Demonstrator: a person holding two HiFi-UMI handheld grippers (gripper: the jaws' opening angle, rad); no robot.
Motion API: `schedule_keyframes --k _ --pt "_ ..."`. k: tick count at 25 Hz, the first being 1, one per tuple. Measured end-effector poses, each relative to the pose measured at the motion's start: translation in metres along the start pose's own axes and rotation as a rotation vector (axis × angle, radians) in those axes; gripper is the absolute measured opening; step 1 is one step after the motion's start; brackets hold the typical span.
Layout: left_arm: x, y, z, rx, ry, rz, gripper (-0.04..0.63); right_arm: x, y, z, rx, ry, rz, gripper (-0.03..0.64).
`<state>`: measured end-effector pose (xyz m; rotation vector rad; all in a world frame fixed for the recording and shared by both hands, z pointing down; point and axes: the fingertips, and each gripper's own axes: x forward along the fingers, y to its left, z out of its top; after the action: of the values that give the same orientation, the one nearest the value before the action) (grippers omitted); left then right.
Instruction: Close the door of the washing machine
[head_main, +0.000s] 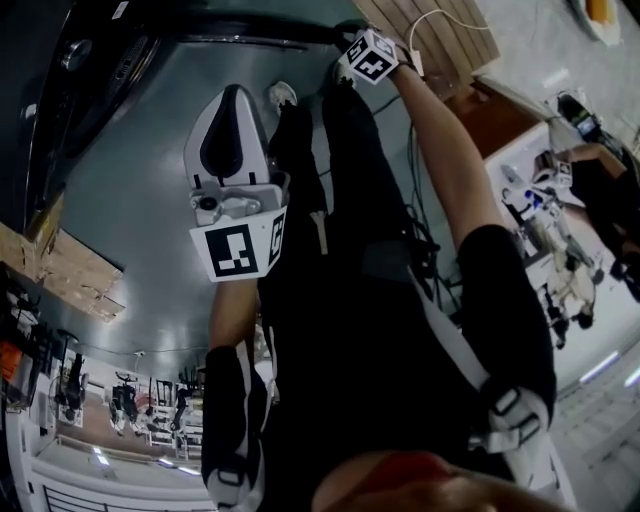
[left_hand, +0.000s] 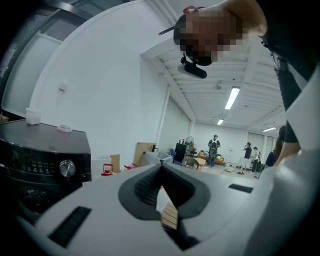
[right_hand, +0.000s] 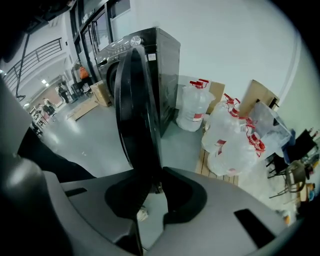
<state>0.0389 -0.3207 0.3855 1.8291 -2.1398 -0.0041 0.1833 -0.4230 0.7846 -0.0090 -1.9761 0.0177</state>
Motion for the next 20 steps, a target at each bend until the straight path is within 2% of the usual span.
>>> schedule_keyframes --k 9,13,20 --pt "-0.055 -0.017 -0.022 -0.011 -0.027 0.031 0.005 -0.007 0.058 -0.009 0.009 -0.020 -0.019 0.058" --pt "-0.089 -0.024 -0.035 -0.005 -0.049 0.093 0.005 0.000 0.081 -0.014 0.025 -0.061 -0.010 0.057" --pt "-0.152 -0.024 -0.069 -0.062 -0.073 0.209 0.005 -0.001 0.107 -0.009 0.079 -0.082 -0.058 0.057"
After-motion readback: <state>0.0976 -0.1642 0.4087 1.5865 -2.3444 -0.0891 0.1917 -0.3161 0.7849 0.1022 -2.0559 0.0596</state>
